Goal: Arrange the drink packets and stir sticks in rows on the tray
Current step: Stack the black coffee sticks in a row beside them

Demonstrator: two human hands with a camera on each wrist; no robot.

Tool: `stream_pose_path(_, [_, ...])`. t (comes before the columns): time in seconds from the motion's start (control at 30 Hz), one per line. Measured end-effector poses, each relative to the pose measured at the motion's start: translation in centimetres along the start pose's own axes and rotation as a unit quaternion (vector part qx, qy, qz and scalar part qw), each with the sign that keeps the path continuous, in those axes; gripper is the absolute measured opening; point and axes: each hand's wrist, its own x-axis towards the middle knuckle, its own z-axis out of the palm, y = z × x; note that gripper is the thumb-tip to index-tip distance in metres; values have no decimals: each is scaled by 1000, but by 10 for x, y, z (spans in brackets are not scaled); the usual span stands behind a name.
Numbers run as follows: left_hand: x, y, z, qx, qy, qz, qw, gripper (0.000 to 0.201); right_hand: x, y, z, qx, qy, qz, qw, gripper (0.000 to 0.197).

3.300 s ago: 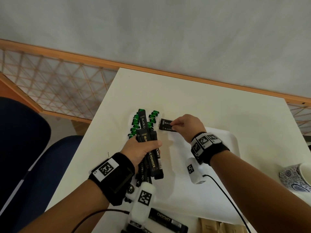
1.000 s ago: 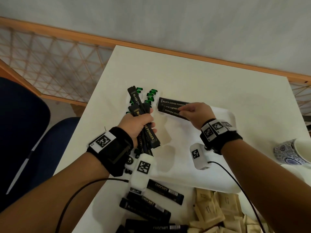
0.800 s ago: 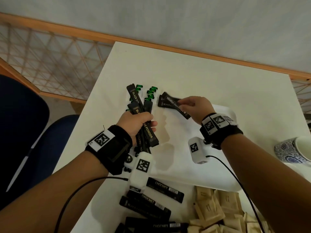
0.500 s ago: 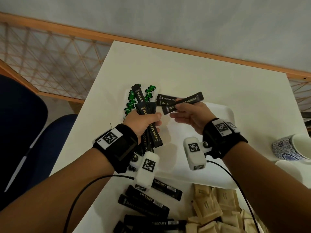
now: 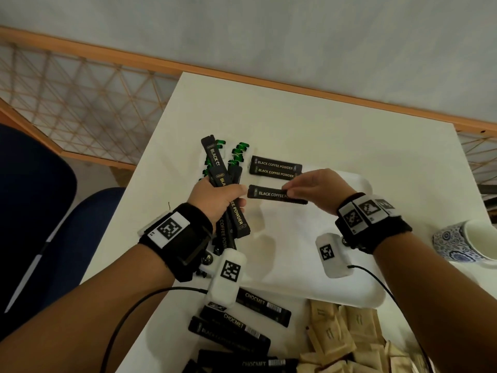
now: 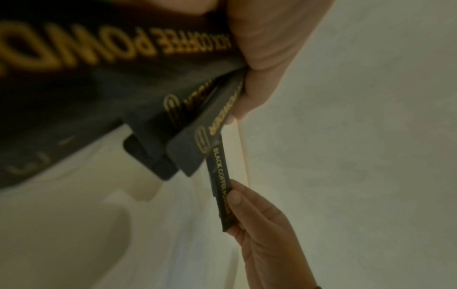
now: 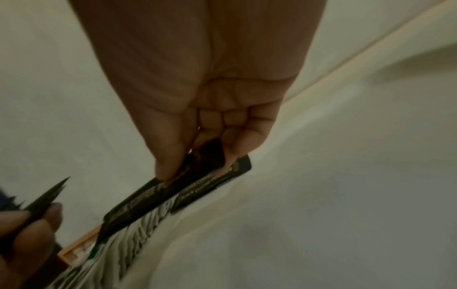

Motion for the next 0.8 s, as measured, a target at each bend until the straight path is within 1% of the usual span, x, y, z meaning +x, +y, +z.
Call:
stream_pose_path(0.1, [0,0,-1,-21,-9,-23,999,7,9,8,3,-37,59,26,997,10])
stream_pose_path(0.17, [0,0,-1,-22,-15,-28,999,6,16,11,7,-75,83,30,993,12])
stream_pose_path(0.23, [0,-1,-1,-20,-22,-30,999,6,23,9,10,-104,84,24,991,14])
stream_pose_path(0.33, [2,0,-2,-15,-30,-27,999,7,33,5,13,-111,86,26,990,14])
stream_pose_path(0.57, [1,1,-6,-11,-28,-21,999,26,45,6,15,-144,101,18,984,15])
stream_pose_path(0.73, [0,-1,-5,-1,-25,-22,999,32,49,13,17,-146,98,10,984,12])
stream_pose_path(0.8, [0,-2,-3,-8,-28,-25,999,31,49,14,17,-146,107,2,983,12])
